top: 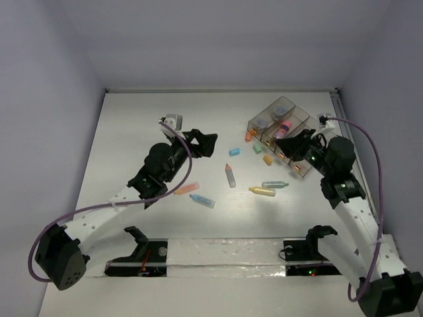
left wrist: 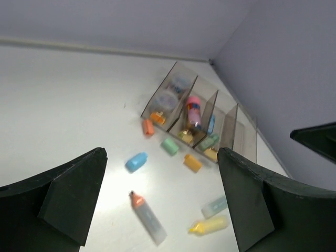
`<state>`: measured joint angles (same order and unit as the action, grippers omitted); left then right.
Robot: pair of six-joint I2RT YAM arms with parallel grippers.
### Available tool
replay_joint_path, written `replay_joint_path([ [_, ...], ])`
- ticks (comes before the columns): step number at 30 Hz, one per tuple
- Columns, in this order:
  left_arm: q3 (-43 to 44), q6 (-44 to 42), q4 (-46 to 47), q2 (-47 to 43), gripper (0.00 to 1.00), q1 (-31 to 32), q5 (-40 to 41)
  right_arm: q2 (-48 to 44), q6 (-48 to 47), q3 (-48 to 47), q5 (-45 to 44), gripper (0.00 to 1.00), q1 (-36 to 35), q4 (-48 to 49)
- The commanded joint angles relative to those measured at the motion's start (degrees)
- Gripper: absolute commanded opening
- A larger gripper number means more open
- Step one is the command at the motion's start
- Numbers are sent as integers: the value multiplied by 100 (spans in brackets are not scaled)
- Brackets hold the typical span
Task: Sort the stationery into containers
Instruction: Pick up the pen from the center of the board.
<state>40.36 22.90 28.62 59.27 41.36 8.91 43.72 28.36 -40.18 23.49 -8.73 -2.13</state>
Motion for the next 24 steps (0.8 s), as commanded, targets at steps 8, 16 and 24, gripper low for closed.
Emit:
replay_joint_path([
  [8,-1135,496,-463,-635,84,-14,76,1787,-401,-841,-1846,44,-1596,-103],
  [16,-1610,558,-103,-987,84,-14,-302,3587,-533,-1456,-3419,61,-2220,98],
  [24,-1636,181,-453,-1285,84,-14,-232,4478,-928,-2362,-3553,60,-2958,-814],
])
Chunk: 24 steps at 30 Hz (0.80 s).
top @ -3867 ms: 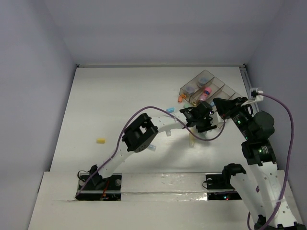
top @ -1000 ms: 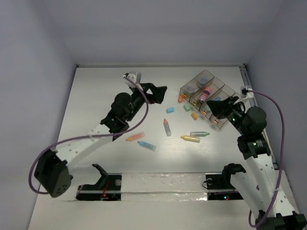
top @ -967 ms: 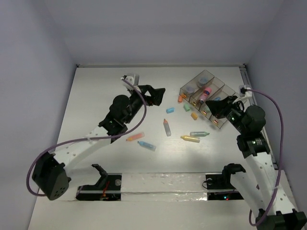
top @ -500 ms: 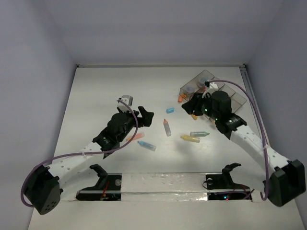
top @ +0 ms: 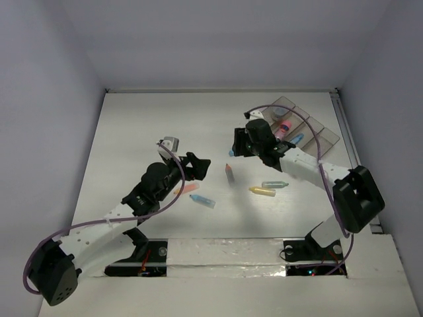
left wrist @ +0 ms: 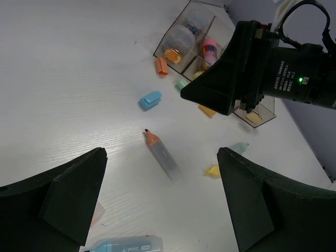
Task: Sort the stationery into containers
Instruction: Pick up the pen from the center of the board.
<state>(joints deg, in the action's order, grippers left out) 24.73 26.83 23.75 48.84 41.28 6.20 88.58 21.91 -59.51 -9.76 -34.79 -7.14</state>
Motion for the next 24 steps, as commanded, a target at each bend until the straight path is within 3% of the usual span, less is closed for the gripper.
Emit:
replay_joint_path([
  [1,-91,-248,-1,-374,84,-6,83,37,-301,-396,-115,61,-432,-445],
  [3,-135,-301,-115,-489,84,-6,162,150,-275,-177,35,73,-651,-482],
  [5,-196,-345,-160,-620,84,-6,224,300,-188,-62,62,76,-757,-552],
  [14,-276,-424,16,-393,84,-6,92,1161,-196,-307,-70,73,-934,-622],
  [17,-302,-433,51,-375,83,-6,75,1398,-187,-386,-227,65,-986,-719],
  [19,-328,-450,77,-384,83,-6,57,1469,-161,-395,-220,49,-986,-737],
  [23,-346,-468,174,-332,82,-6,-39,1461,-73,-369,-281,30,-986,-649],
  [24,-346,-468,200,-296,82,-6,-57,1435,-73,-395,-281,21,-986,-614],
])
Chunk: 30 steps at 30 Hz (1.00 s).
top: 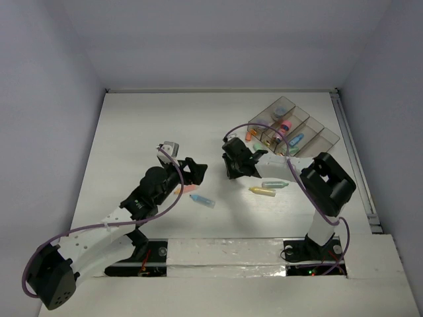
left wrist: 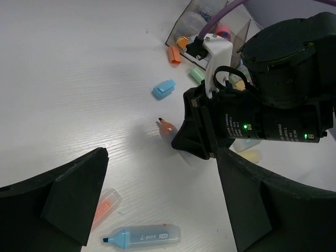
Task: Sort the stationery into containers
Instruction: Pick up the pen from the center of the board.
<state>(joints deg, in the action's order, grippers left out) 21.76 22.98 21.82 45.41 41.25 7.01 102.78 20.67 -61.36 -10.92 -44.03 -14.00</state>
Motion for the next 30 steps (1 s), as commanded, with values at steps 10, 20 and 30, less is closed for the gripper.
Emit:
replay_joint_path([
  [10,-75,-48,744,424,69,-3,-665,-1083,473,-184,-473,12,-62,1230],
  [20,-49,338,1438,1295,67,-3,-1237,-1761,1256,555,388,12,-210,2841],
  [30,-401,629,2177,1102,65,-3,-1088,-1911,1440,792,591,13,-396,3219],
])
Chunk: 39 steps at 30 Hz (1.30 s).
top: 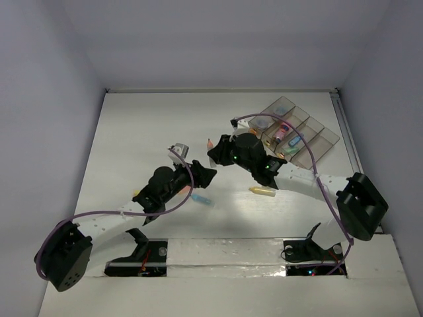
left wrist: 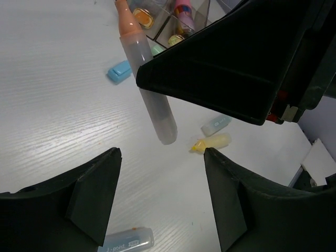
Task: Sort the stationery into containers
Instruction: Pick up the pen from the center of the board.
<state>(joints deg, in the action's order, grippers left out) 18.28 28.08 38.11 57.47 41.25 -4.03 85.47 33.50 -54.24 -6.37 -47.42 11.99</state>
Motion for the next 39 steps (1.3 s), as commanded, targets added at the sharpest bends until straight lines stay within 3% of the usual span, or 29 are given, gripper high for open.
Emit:
replay_joint_path([
  [1,-1,119,505,-79,61,-3,130,-197,166,106,154,13,-57,647],
  [13,105,110,549,238,45,-3,350,-189,377,265,496,14,-215,822],
  [18,61,119,575,220,44,-3,429,-136,438,300,593,14,-321,884],
  [21,70,119,575,238,34,-3,553,-162,500,379,602,14,-321,963],
  [28,35,84,584,159,0,-3,561,-277,500,458,682,14,-321,885],
  [30,26,32,514,27,0,-3,570,-285,448,458,672,14,-321,840],
  [32,17,-65,400,-104,0,-3,614,-312,377,388,437,27,-321,605],
  [33,26,-100,199,-148,0,-3,623,-303,246,318,374,38,-321,464],
  [34,44,-127,67,-192,0,-3,693,-329,184,152,278,61,-321,280],
  [36,96,-232,-319,-359,0,-3,728,-399,18,54,154,78,-190,-73],
  [39,246,-381,-907,-561,0,-3,947,-636,-18,97,320,77,346,-206],
])
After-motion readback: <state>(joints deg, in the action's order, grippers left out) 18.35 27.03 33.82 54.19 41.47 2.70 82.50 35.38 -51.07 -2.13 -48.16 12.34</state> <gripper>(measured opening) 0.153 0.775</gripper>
